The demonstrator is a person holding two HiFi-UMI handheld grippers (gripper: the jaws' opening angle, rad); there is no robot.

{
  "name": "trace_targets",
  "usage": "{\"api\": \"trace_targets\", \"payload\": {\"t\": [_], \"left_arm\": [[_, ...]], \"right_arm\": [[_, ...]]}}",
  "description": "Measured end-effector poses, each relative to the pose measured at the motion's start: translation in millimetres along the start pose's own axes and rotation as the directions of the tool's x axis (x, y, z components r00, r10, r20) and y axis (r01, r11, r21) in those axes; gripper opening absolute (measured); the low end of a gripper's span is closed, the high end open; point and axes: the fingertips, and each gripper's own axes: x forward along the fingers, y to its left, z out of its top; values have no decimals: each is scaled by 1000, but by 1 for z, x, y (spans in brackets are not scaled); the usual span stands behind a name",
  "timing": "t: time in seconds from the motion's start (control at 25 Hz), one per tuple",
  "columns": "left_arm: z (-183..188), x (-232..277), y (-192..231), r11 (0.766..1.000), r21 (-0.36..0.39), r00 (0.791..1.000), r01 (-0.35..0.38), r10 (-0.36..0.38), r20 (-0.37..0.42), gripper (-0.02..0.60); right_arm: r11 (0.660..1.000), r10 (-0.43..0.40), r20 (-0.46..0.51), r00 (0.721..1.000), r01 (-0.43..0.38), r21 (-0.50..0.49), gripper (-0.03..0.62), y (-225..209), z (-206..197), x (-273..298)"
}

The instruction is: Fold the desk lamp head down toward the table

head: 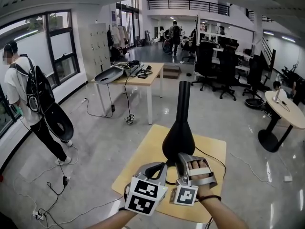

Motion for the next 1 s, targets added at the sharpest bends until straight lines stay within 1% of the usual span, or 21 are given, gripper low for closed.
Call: {"api": "trace_targets", "payload": {"t": [0.08,0.24,0.36,0.44,0.6,0.72,0.76,0.8,0.84,0.92,1.0], "left_arm": [[-5,2,2,1000,0,1000,2,-2,4,20],[-8,-13,10,1000,-5,1000,2,-2,6,20],[-4,-30,-4,1000,-8,1000,6,-5,8,20],[-2,-52,-12,1000,-6,1000,10,-10,14,20],[-10,-118,20,1000,-8,1000,21,-21,18,20],[-7,-171,18,999,-12,999,30,-30,22,20],[-9,-187,18,999,-13,999,33,-33,25,20],[-12,-201,22,999,-15,999,35,-34,28,20],[-17,-213,30,999,-17,999,36,-36,31,20],[-30,-237,55,999,-19,999,39,-39,36,20],[-40,-260,76,999,-18,998,45,-45,38,20]], "right_arm": [[1000,2,-2,1000,-2,2,167,5,1,3],[1000,10,-3,1000,-10,18,170,2,17,-3],[996,38,-3,999,-38,75,170,-2,16,-25],[991,70,-7,998,-68,118,172,-4,23,-45],[971,127,-28,991,-119,206,176,-8,84,-68],[948,167,-31,985,-152,279,176,-15,115,-107],[937,177,-27,984,-160,311,169,-15,125,-119],[918,187,-20,982,-168,359,157,-12,135,-127],[890,199,-11,980,-176,420,138,-7,148,-130],[817,216,8,976,-185,547,91,0,182,-134],[741,222,19,975,-181,646,75,1,214,-141]]}}
